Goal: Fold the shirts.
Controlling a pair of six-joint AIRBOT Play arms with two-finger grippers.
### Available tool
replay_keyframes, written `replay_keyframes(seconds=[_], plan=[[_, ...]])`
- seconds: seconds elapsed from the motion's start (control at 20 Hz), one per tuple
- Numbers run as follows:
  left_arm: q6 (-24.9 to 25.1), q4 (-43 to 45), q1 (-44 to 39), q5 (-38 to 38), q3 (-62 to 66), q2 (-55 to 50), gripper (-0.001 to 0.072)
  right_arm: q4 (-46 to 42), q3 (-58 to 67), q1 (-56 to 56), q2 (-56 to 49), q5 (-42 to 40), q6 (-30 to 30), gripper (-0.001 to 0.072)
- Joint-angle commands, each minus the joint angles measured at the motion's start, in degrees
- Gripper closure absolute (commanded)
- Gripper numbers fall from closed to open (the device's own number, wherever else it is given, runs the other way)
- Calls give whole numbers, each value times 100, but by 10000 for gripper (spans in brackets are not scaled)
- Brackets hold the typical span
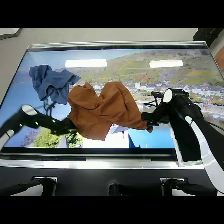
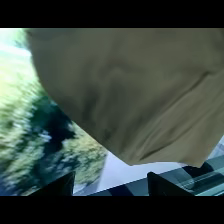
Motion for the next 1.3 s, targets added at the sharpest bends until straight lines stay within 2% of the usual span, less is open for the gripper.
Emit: replay_keyframes(seconds=[0.0, 0.15, 0.2, 0.25, 0.3, 0.35, 0.5, 0.6, 0.8, 0.9, 1.0, 1.25], plan=[[127, -809, -564, 1093, -905, 81, 187, 46, -2, 0, -4, 59, -2, 680], [-114, -944, -925, 1692, -905, -22, 208, 44, 0, 0, -4, 96, -2, 680], [-212, -966, -988, 1825, -896, -63, 274, 44, 0, 0, -4, 98, -2, 680], [-210, -986, -1012, 1941, -881, -81, 407, 39, 0, 0, 7, 94, -2, 680], [-192, -984, -990, 1952, -820, -74, 601, 31, 0, 0, 42, 90, -2, 680], [-4, -984, -901, 1818, -645, -50, 675, -15, 2, -2, 116, 37, -2, 680], [831, -940, -472, 1322, 439, 525, 678, -614, 372, -2, 682, -120, 42, 680], [822, -667, -70, 1309, 1631, 1290, 678, -1473, 1163, -2, 1209, -273, 186, 680], [107, -170, 1023, 1390, 4732, 2385, 678, -3204, 3399, 0, 2284, -960, 693, 680], [-330, 131, 1556, 1388, 5954, 2745, 678, -3425, 4280, 0, 2747, -981, 907, 681], [-592, 162, 1832, 1390, 6426, 3073, 677, -3399, 4634, 0, 3169, -903, 1014, 681], [-896, 144, 1825, 1412, 6452, 3377, 677, -3279, 4642, 0, 3626, -743, 1014, 681]])
